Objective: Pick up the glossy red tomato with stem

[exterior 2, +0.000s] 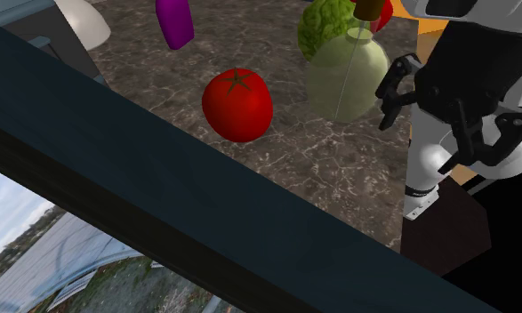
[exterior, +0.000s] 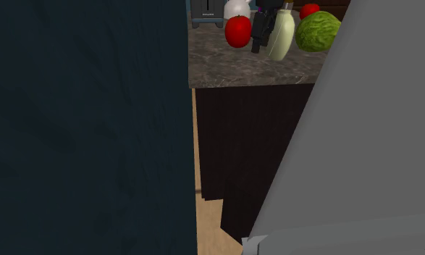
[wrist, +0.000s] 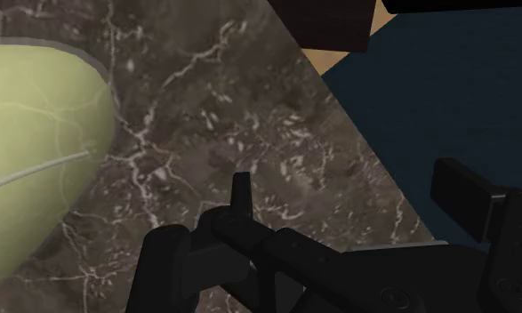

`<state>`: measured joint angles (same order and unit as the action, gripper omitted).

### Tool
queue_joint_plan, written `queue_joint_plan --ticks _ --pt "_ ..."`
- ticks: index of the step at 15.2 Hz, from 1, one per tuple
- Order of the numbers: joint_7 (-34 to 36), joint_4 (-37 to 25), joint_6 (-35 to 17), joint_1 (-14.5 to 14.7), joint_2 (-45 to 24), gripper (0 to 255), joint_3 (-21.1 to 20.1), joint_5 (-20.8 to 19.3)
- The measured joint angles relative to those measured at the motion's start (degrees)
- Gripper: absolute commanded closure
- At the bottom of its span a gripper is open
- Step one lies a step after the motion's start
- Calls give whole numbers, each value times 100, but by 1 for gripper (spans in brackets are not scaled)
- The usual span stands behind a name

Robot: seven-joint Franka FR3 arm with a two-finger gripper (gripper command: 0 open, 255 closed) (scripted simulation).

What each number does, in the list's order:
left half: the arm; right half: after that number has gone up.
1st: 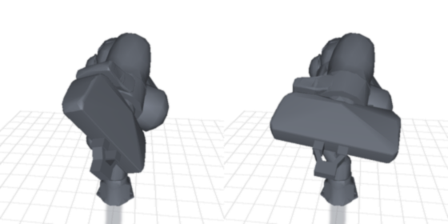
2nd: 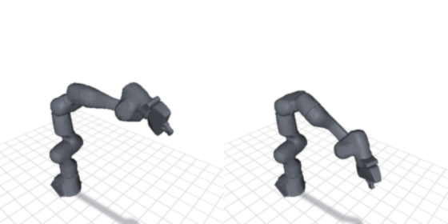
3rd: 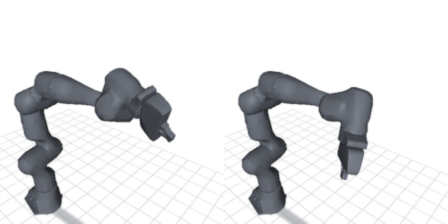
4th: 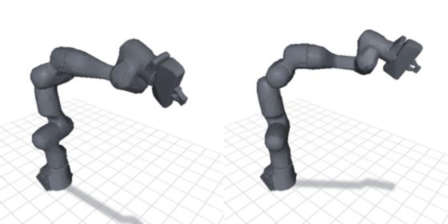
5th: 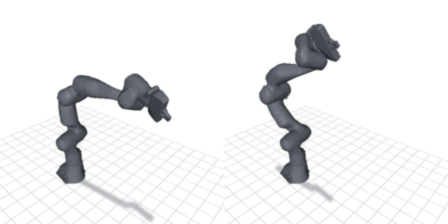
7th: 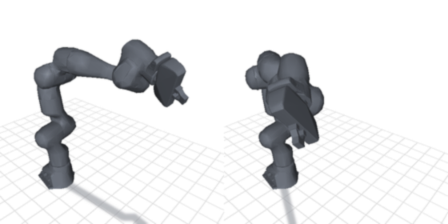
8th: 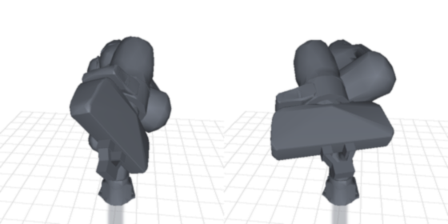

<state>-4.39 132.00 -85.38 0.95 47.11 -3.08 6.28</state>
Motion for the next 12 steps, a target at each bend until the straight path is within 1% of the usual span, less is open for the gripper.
queue_joint_plan --ticks 2,5,12 --pt "-35 -76 14 -11 -73 0 27 -33" --pt "-280 -474 17 -85 -520 0 217 -238" --pt "-916 -2051 308 -230 -1924 0 676 -664"
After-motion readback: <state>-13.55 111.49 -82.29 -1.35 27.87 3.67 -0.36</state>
